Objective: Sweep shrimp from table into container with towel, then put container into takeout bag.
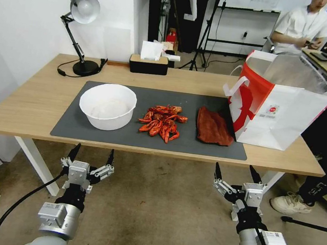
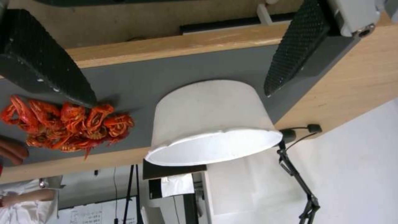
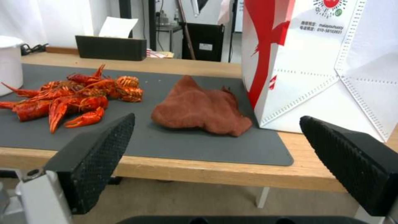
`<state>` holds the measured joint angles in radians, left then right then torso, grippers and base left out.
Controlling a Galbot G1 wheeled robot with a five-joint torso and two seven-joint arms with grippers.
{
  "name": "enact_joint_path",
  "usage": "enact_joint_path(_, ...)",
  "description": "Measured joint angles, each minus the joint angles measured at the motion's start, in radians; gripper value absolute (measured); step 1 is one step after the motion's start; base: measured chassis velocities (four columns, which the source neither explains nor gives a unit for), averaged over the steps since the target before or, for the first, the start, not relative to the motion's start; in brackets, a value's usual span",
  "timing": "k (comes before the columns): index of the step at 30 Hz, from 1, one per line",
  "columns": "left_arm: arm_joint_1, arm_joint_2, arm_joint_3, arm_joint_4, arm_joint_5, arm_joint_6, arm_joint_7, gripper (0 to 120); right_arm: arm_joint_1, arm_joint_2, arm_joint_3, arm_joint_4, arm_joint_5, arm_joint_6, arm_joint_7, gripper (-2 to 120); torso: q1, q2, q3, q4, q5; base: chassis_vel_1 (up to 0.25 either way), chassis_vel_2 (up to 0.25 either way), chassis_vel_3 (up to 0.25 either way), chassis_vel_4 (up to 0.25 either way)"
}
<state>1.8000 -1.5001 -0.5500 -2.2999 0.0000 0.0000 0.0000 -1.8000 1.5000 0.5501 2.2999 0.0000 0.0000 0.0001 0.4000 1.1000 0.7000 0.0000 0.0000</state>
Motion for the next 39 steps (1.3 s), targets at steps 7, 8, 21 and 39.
enact_joint_path(7,0.0,0.0,0.0,0.0,0.0,0.0,0.0,100,0.0,0.0,0.0,0.0,0.0,0.0,0.0,100,0.0,0.0,0.0,0.0,0.0,0.0,0.0,0.0,0.0)
enact_joint_path(8,0.0,0.0,0.0,0.0,0.0,0.0,0.0,100,0.0,0.0,0.0,0.0,0.0,0.0,0.0,100,0.0,0.0,0.0,0.0,0.0,0.0,0.0,0.0,0.0)
enact_joint_path(21,0.0,0.0,0.0,0.0,0.0,0.0,0.0,100,0.0,0.0,0.0,0.0,0.0,0.0,0.0,100,0.0,0.0,0.0,0.0,0.0,0.0,0.0,0.0,0.0)
enact_joint_path(39,-0.116,0.076,0.047,0.03,-0.124,0.069,-0.083,100,0.092,-0.092,-0.002,-0.025,0.12,-0.091,-0.011,100,0.0,0.0,0.0,-0.0001,-0.0001,0.0,0.0,0.0,0.0)
